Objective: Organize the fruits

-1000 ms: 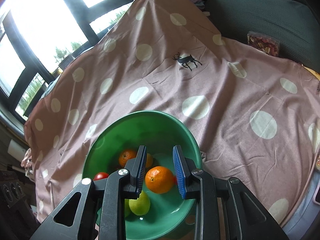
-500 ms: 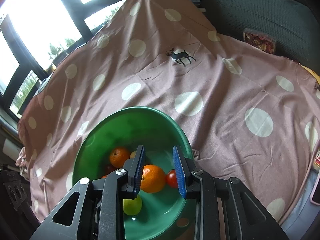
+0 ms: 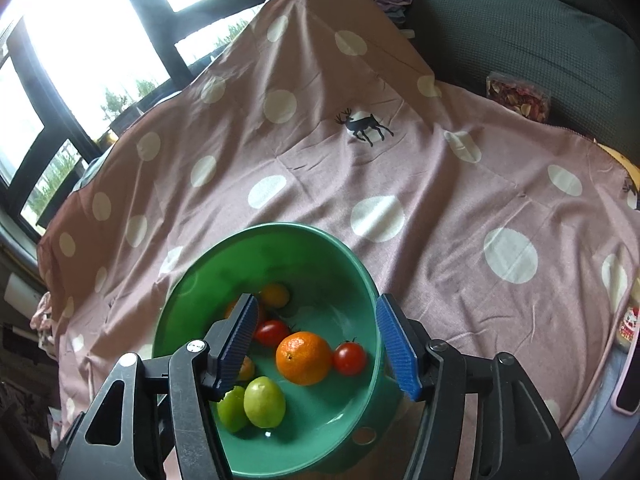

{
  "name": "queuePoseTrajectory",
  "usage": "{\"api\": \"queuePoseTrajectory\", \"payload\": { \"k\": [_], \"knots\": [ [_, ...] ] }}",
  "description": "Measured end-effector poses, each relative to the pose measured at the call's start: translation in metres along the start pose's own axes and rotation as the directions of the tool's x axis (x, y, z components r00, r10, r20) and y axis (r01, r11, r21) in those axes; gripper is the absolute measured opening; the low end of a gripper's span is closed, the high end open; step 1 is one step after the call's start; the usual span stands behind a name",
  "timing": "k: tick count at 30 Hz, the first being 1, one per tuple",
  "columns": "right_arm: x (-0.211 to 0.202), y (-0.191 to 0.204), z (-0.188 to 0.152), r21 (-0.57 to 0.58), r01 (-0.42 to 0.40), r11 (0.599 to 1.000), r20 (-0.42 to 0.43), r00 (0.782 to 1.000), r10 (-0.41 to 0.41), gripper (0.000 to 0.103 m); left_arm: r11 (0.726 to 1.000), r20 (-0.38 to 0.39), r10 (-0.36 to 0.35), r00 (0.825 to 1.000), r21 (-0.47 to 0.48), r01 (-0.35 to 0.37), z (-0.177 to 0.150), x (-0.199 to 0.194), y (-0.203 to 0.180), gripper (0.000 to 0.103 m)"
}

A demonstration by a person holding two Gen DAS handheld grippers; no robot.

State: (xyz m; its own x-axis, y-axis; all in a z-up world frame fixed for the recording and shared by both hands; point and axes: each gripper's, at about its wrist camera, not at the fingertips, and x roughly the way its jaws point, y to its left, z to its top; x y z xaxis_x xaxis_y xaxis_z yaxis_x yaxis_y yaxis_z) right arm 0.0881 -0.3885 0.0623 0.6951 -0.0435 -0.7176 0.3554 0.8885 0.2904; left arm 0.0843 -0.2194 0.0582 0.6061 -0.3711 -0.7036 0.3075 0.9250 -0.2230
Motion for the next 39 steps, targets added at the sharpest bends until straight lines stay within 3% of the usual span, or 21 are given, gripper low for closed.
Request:
{"api": "queuePoseTrajectory", "payload": {
  "k": [2, 5, 7, 9, 15, 22, 39],
  "knots": [
    [-0.005, 0.001, 0.0, -0.004, -0.002, 1.0, 0.005, 1.0, 0.002, 0.062, 1.0, 0.02, 0.016, 1.0, 0.001, -0.016, 0.0, -0.007, 0.001, 0.103],
    [-0.014, 0.0, 0.001, -0.003, -0.047, 0.999, 0.004, 0.999, 0.047, 0.062, 0.999, 0.032, 0.038, 0.999, 0.003, -0.039, -0.001, -0.01, 0.003, 0.102],
    [-0.019, 0.001, 0.001, -0.009, -0.031, 0.999, 0.024, 0.999, 0.031, 0.063, 0.999, 0.019, 0.039, 0.999, 0.007, -0.039, -0.002, -0.01, 0.004, 0.102],
    [-0.023, 0.001, 0.001, -0.015, -0.002, 1.0, 0.042, 0.999, 0.003, 0.077, 0.999, 0.013, 0.039, 0.999, 0.013, -0.04, -0.004, -0.011, 0.003, 0.102],
    [-0.029, -0.001, 0.002, -0.015, 0.035, 0.999, 0.069, 0.997, -0.034, 0.077, 0.999, -0.004, 0.045, 0.999, -0.009, -0.045, -0.006, -0.011, 0.003, 0.102],
    [-0.022, -0.005, 0.002, -0.002, 0.051, 0.999, 0.042, 0.998, -0.05, 0.077, 0.997, -0.014, 0.032, 0.999, -0.064, -0.032, -0.004, -0.011, 0.009, 0.102],
    [-0.021, -0.007, 0.001, 0.006, 0.073, 0.997, 0.031, 0.997, -0.073, 0.077, 0.997, -0.018, 0.033, 0.999, -0.072, -0.034, -0.005, -0.012, 0.012, 0.102]
  ]
}}
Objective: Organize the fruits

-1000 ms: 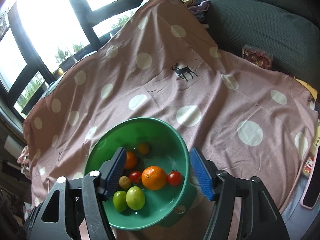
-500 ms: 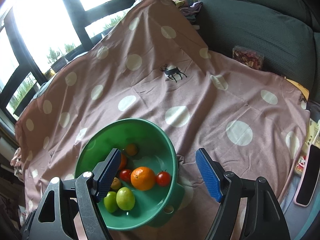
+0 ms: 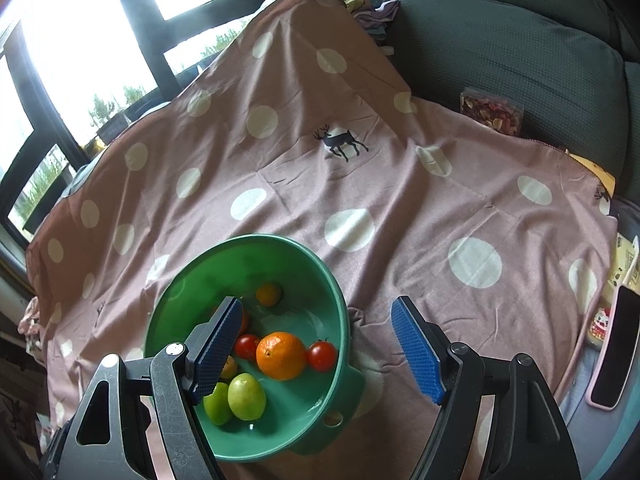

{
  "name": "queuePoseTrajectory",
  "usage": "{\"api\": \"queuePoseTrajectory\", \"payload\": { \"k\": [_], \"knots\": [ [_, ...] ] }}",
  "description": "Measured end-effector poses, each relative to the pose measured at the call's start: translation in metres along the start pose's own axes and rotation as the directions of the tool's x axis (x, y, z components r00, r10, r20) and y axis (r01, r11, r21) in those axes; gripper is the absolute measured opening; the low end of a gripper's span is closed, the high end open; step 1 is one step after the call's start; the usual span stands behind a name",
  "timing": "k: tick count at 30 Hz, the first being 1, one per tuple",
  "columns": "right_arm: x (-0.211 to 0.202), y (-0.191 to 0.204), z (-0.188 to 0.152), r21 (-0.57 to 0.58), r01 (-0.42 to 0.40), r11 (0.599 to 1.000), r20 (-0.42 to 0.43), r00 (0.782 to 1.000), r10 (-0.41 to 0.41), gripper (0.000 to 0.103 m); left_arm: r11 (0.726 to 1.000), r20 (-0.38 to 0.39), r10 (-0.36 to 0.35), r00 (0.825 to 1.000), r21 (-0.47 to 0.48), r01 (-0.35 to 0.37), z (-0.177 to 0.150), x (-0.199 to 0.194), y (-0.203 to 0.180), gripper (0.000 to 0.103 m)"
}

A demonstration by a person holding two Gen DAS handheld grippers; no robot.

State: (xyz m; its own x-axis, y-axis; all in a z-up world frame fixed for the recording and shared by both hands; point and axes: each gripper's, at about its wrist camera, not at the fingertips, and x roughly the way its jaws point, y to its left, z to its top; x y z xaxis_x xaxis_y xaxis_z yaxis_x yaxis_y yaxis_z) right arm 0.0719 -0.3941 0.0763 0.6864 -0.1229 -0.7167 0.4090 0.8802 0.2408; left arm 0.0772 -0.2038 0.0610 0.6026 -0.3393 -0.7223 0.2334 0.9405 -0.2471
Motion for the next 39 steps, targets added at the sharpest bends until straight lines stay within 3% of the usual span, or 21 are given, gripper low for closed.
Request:
{"api": "queuePoseTrajectory", "payload": {
  "k": [39],
  "knots": [
    [0.0052, 0.0073, -0.0013, -0.04, 0.021, 0.999, -0.017, 1.0, -0.022, 0.078, 1.0, 0.011, -0.002, 1.0, 0.011, 0.002, -0.0017, -0.0056, -0.0021, 0.102]
  ]
}}
